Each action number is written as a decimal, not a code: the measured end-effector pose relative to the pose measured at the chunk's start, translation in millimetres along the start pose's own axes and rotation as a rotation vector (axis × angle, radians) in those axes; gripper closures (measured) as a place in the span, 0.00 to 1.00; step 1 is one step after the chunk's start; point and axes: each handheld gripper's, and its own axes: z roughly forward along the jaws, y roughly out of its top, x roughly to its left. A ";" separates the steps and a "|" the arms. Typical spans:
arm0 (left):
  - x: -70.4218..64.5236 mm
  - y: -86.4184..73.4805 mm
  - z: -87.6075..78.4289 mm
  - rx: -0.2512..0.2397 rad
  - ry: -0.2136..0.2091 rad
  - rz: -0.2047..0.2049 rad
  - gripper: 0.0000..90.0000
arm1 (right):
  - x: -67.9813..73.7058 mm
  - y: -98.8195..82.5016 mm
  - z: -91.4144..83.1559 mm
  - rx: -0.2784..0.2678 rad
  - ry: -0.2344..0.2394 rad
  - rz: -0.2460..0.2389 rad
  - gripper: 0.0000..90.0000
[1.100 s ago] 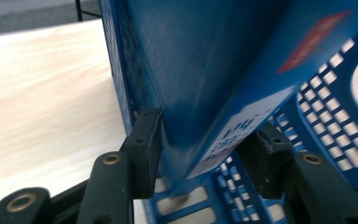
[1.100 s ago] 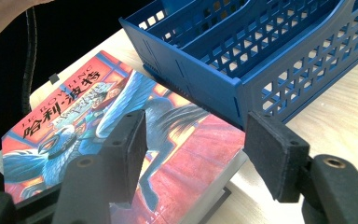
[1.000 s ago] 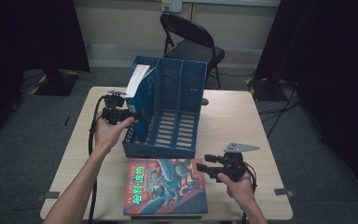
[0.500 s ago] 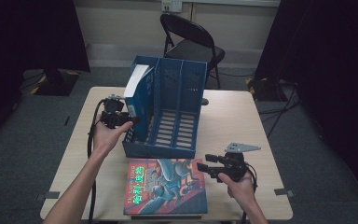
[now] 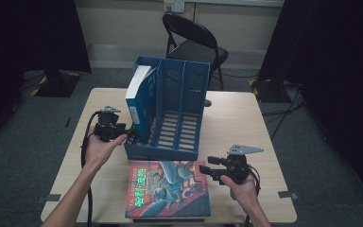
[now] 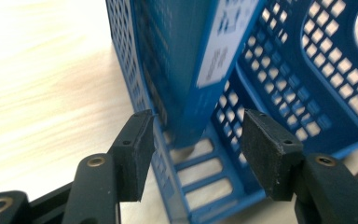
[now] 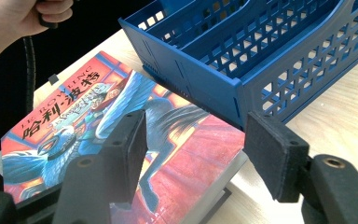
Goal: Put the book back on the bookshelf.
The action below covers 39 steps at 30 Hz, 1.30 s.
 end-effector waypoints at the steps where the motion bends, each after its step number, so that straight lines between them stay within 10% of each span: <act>1: 0.0 -3.2 -2.0 -0.002 -0.007 -0.004 0.49 | 0.2 0.0 0.1 0.000 0.000 0.000 0.43; 16: -15.8 -45.6 -29.8 -0.026 -0.032 0.024 0.48 | 1.0 -0.2 0.1 -0.005 -0.019 -0.009 0.44; 39: -8.4 -68.9 0.2 0.008 -0.063 0.021 0.50 | -11.1 -0.3 21.5 0.037 -0.099 -0.025 0.55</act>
